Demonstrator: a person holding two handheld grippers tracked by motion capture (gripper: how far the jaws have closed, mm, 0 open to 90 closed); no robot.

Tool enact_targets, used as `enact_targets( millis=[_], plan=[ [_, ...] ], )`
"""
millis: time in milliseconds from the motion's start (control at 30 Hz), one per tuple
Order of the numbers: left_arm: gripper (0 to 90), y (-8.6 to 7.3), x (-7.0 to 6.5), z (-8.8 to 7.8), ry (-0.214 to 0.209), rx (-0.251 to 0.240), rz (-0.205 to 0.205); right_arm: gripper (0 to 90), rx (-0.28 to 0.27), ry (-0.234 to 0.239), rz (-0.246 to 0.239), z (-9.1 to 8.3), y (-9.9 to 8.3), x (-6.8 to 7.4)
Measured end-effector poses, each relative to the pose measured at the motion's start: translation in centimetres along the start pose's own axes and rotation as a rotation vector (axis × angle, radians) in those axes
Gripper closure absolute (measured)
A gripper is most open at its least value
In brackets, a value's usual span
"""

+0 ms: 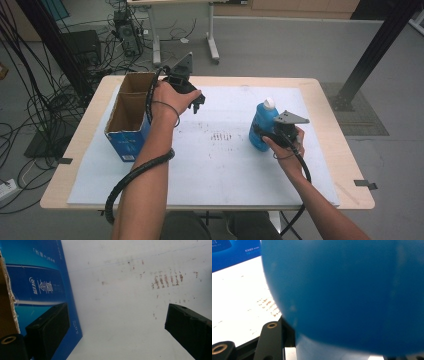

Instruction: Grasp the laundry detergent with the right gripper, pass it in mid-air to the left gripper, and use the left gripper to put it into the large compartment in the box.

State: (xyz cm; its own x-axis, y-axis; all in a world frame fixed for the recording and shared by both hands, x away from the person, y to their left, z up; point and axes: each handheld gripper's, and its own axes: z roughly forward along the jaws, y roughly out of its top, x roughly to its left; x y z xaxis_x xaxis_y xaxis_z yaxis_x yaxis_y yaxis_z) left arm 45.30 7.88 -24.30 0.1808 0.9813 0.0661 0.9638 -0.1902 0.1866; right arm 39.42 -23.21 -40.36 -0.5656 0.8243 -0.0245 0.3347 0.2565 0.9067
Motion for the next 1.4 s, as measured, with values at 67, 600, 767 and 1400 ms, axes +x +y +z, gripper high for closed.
enact_targets(
  millis=[67, 600, 767, 1400],
  plan=[
    [6.2, -0.03, 0.04, -0.06, 0.002, -0.002, -0.002, 43.2, 0.001, 0.000, -0.002, 0.00, 0.01, 0.00],
    [6.6, -0.18, -0.04, -0.54, 0.005, -0.003, 0.003, 43.3, 0.002, 0.001, -0.011, -0.01, 0.03, 0.01],
    [6.5, -0.22, -0.02, -0.63, 0.009, -0.006, 0.005, 43.3, 0.003, -0.002, -0.011, -0.01, 0.03, 0.04],
    [6.8, -0.35, -0.20, -0.80, 0.010, -0.005, 0.011, 44.3, -0.011, -0.003, -0.004, -0.02, -0.14, 0.04]
  ],
)
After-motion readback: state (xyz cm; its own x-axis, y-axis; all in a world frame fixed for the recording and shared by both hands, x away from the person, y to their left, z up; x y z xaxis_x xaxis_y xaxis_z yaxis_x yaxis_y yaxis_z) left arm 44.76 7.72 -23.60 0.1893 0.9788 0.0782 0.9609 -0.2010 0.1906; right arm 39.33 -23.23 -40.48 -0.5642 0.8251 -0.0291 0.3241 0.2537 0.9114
